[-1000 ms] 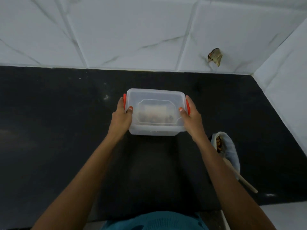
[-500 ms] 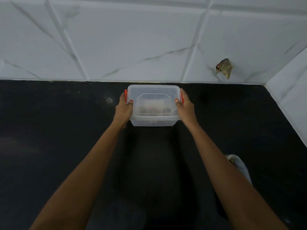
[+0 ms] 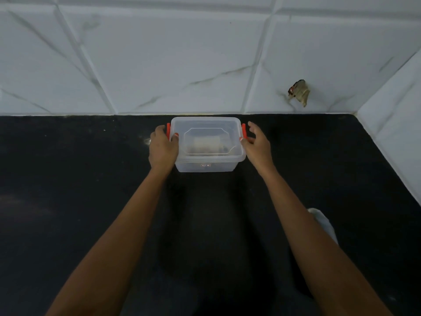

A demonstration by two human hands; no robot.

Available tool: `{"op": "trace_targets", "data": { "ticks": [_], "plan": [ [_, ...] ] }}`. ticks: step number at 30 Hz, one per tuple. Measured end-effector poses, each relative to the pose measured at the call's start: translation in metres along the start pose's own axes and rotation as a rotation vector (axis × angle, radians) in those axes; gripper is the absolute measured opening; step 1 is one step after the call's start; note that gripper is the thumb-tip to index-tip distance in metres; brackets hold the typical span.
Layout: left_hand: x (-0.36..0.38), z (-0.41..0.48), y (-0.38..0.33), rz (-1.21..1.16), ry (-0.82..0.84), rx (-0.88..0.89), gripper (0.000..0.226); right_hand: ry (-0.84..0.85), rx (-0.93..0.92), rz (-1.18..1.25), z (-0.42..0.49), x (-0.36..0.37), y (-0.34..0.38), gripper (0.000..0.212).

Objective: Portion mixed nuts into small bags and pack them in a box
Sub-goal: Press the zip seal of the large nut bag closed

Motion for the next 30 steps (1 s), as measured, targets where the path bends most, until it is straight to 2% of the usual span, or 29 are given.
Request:
{"op": "trace_targets", "data": {
  "ticks": [3,6,10,14,20,23,27,30],
  "plan": [
    [-0.004,-0.022,-0.018,0.064,-0.032,0.104,0.041,-0.046,0.000,-0.005,-0.025,-0.022,0.000,0.044],
    [0.002,-0.057,-0.036,0.035,0.003,0.207,0.036,-0.081,0.003,-0.003,-0.058,-0.046,-0.010,0.033],
    [0.036,-0.113,-0.052,-0.044,0.188,0.293,0.026,-0.098,0.004,-0.021,-0.104,-0.078,-0.030,0.022],
    [0.089,-0.168,-0.049,-0.097,0.407,0.263,0.023,-0.109,0.060,-0.090,-0.146,-0.112,-0.057,0.017],
    [0.171,-0.235,-0.041,-0.029,0.633,0.264,0.027,-0.096,0.301,-0.299,-0.200,-0.159,-0.117,0.018],
    [0.200,-0.260,-0.039,0.020,0.715,0.286,0.034,-0.058,0.354,-0.461,-0.226,-0.168,-0.141,0.024],
    [0.224,-0.278,-0.033,0.108,0.749,0.300,0.048,0.013,0.433,-0.621,-0.249,-0.168,-0.164,0.033],
    [0.227,-0.276,-0.024,0.135,0.741,0.294,0.049,0.061,0.434,-0.667,-0.255,-0.159,-0.164,0.031]
  ]
}}
Point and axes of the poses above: each hand's wrist, its own z-axis towards the middle knuckle, its own x-axis out of the palm, y = z × x, the point moved 9 cm from there along z, towards the middle knuckle, and after that the axes turned 7 degrees about -z, right-handed, at the moved point
